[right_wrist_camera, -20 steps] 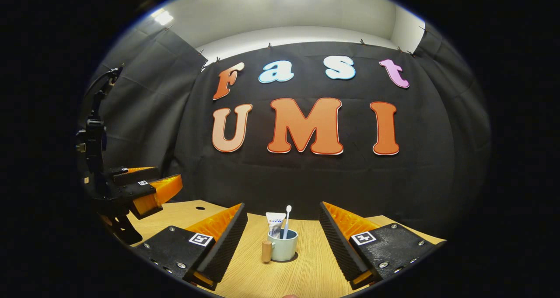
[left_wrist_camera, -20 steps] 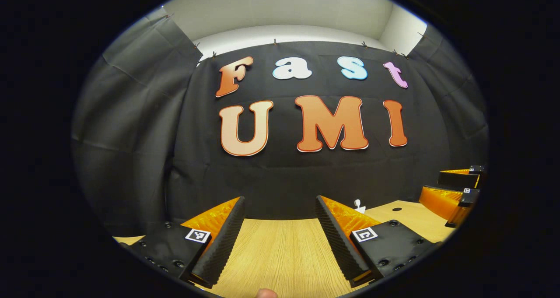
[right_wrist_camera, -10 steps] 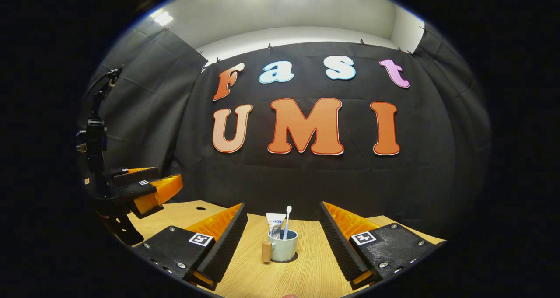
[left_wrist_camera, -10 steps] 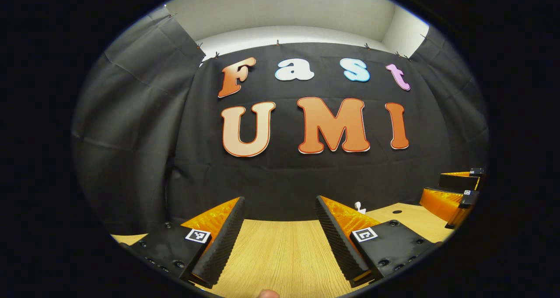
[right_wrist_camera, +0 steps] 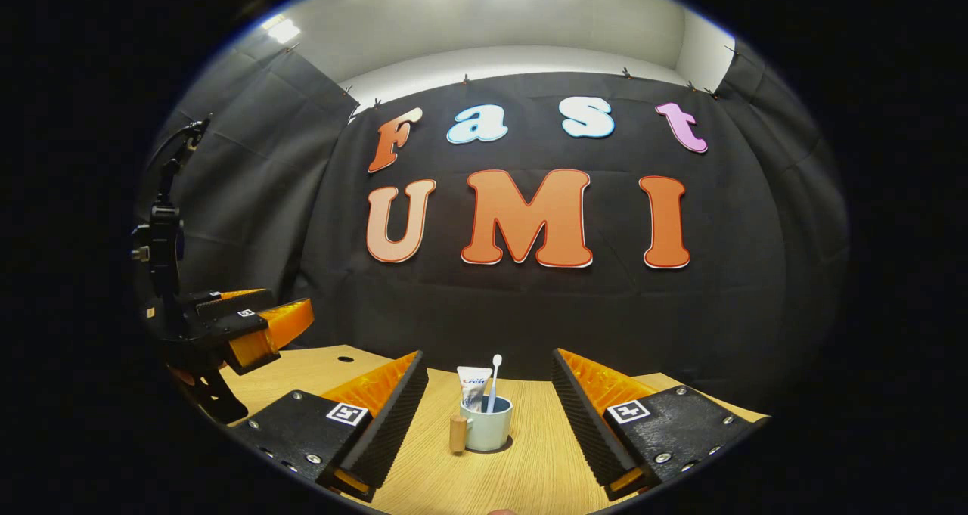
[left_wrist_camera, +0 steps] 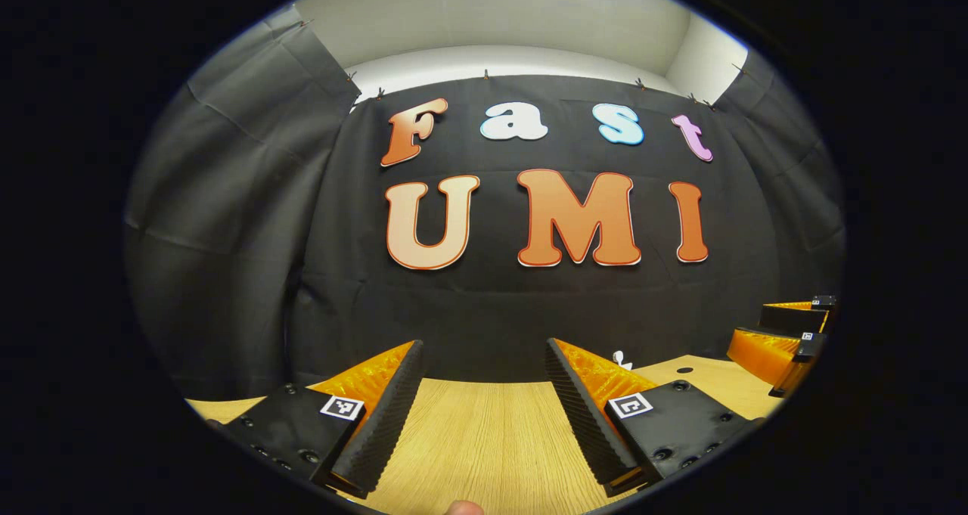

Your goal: Put the toothbrush and toothpaste on the desktop into the cup, then pick up the cup and place it on the coaster on the desktop.

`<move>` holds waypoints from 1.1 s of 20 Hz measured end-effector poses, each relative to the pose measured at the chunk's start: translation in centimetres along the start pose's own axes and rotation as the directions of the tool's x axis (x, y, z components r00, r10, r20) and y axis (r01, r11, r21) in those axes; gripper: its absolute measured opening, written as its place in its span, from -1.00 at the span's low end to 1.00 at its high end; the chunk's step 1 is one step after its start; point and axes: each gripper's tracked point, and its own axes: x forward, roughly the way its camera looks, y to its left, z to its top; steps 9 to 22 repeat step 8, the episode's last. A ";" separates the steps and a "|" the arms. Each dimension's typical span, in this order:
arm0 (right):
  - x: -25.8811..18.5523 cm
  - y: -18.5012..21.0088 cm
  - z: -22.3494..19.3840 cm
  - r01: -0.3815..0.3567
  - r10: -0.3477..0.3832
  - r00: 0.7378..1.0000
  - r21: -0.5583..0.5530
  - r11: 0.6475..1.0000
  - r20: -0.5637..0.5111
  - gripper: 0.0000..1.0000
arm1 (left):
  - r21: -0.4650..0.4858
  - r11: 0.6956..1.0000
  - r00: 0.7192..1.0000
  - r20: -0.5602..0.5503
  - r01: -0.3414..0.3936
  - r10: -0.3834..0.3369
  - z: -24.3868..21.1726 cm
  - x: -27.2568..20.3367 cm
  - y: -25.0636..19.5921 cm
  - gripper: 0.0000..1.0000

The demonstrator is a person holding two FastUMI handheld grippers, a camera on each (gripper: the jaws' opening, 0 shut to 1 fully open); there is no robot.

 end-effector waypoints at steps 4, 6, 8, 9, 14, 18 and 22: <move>-0.1 0.0 -0.2 0.002 -0.002 1.000 -0.004 1.000 -0.004 1.00 | -0.006 1.000 1.000 -0.003 0.002 -0.002 -0.3 -0.1 0.0 1.00; -0.1 0.0 -0.2 0.003 -0.003 1.000 -0.002 1.000 -0.005 0.97 | -0.009 1.000 1.000 -0.004 0.000 0.000 -0.3 -0.1 0.1 1.00; -0.1 0.0 -0.1 0.002 -0.002 1.000 0.001 1.000 -0.004 0.97 | -0.010 1.000 1.000 -0.006 0.000 0.000 -0.4 -0.2 0.1 1.00; -0.1 0.0 -0.1 0.002 -0.002 1.000 0.001 1.000 -0.004 0.97 | -0.010 1.000 1.000 -0.006 0.000 0.000 -0.4 -0.2 0.1 1.00; -0.1 0.0 -0.1 0.002 -0.002 1.000 0.001 1.000 -0.004 0.97 | -0.010 1.000 1.000 -0.006 0.000 0.000 -0.4 -0.2 0.1 1.00; -0.1 0.0 -0.1 0.002 -0.002 1.000 0.001 1.000 -0.004 0.97 | -0.010 1.000 1.000 -0.006 0.000 0.000 -0.4 -0.2 0.1 1.00; -0.1 0.0 -0.1 0.002 -0.002 1.000 0.001 1.000 -0.004 0.97 | -0.010 1.000 1.000 -0.006 0.000 0.000 -0.4 -0.2 0.1 1.00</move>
